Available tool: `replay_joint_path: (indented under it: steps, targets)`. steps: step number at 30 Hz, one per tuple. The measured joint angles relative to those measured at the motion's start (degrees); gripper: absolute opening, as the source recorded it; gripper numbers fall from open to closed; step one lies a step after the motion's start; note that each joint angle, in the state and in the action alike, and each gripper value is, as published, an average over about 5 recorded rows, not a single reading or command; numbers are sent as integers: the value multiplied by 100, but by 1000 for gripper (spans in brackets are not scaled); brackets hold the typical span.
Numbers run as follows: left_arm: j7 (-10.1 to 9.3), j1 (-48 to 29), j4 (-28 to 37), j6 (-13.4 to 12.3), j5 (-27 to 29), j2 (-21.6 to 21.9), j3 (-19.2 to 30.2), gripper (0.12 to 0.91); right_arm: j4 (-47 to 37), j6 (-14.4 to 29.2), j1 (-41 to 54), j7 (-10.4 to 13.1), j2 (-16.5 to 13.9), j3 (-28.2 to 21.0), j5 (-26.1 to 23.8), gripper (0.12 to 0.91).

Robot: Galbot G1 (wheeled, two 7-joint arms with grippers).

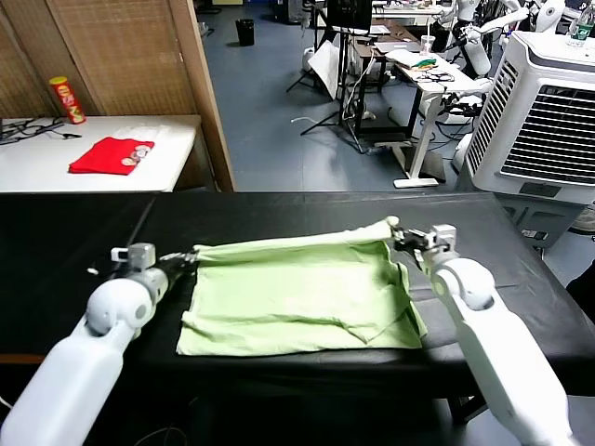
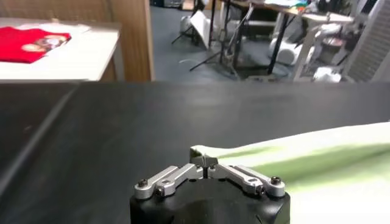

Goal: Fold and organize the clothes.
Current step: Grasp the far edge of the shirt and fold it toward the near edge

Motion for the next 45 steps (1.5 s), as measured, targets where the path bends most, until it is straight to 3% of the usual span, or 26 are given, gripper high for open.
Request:
replay_joint_path:
  steps: [5,13,27,29,32,35,40,45]
  targets:
    - [-15,605,-608,147,80,69,-263,128,582,-248,-635,168,-123,195,0,121]
    - [-11,1555,-1359,162,271,51,-708,128,1115,-332,-1363,187,-190,425,-9,121]
    - [9,2322,-1735,160,445,-52,-1028,128,1385,-327,-1923,111,-98,630,-26,130]
    - [3,2366,-1743,160,498,-69,-1030,128,1438,-329,-1986,83,-100,675,-14,169]
    - [-39,2435,-1776,160,578,-102,-1037,131,1549,-349,-2089,54,-125,778,30,303]
    - [-68,2510,-1841,160,602,-117,-1085,206,1710,-387,-2176,48,-169,925,124,470]
    - [-68,2620,-1995,160,539,-75,-1232,483,1827,-149,-2110,86,-135,1144,140,728]
    - [-174,2456,-1976,158,467,-119,-1267,726,1513,220,-1722,62,117,1039,-196,795]
